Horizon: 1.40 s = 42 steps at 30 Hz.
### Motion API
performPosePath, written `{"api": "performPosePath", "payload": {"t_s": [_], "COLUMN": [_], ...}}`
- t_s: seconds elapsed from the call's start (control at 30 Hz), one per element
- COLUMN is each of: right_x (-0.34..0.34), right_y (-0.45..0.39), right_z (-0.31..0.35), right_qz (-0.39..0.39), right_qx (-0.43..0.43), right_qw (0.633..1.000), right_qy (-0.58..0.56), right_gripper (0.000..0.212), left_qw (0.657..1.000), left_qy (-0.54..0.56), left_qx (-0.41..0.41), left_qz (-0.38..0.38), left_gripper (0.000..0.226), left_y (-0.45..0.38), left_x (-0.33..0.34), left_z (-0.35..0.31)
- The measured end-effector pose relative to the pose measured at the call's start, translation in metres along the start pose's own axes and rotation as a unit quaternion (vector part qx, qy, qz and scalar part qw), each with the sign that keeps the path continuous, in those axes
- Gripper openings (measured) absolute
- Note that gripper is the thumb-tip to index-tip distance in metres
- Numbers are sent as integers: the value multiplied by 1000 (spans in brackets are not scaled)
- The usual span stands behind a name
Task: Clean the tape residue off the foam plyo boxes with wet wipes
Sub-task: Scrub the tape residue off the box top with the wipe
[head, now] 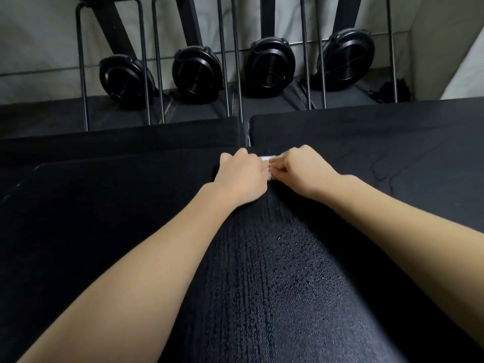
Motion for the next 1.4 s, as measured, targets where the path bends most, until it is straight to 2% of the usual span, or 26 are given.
{"api": "performPosePath", "payload": {"t_s": [0.1, 0.2, 0.43, 0.6, 0.8, 1.03, 1.2, 1.3, 1.4], "right_x": [-7, -10, 1, 2, 9, -1, 0, -2, -3], "right_y": [45, 86, 135, 114, 95, 164, 232, 240, 220], "right_z": [19, 39, 59, 55, 41, 76, 98, 101, 96], "right_qz": [-28, -33, -15, -12, -8, -9, -22, -56, -62], "right_qx": [-46, -74, -56, -52, -8, -46, -60, -71, -69], "right_qw": [999, 996, 998, 999, 1000, 998, 998, 996, 995], "right_qy": [-4, -33, -17, 11, -27, -34, -16, 11, 32], "right_gripper": [22, 17, 28, 29, 27, 25, 44, 48, 36], "left_qw": [999, 999, 997, 998, 1000, 999, 992, 991, 991], "left_qy": [-16, -20, -20, -23, -14, -1, -22, -22, -37], "left_qx": [36, 47, 59, 41, 11, 47, 91, 103, 85], "left_qz": [-9, -20, -37, -41, -13, 1, -82, -89, -97], "left_gripper": [33, 35, 30, 33, 35, 33, 9, 8, 26], "left_y": [42, 78, 136, 119, 100, 166, 230, 236, 220], "left_x": [-5, -7, -19, -19, -22, -33, -39, -25, -28], "left_z": [-15, -26, -57, -48, -45, -70, -93, -91, -88]}}
Point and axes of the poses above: each hand's wrist, its own y-axis away from the middle knuckle, its own x-axis out of the palm, z = x × y, the point moved 8 cm from there along -y, towards the middle knuckle, and after that the axes turned 1 degree about -x, right-handed, at the moved point
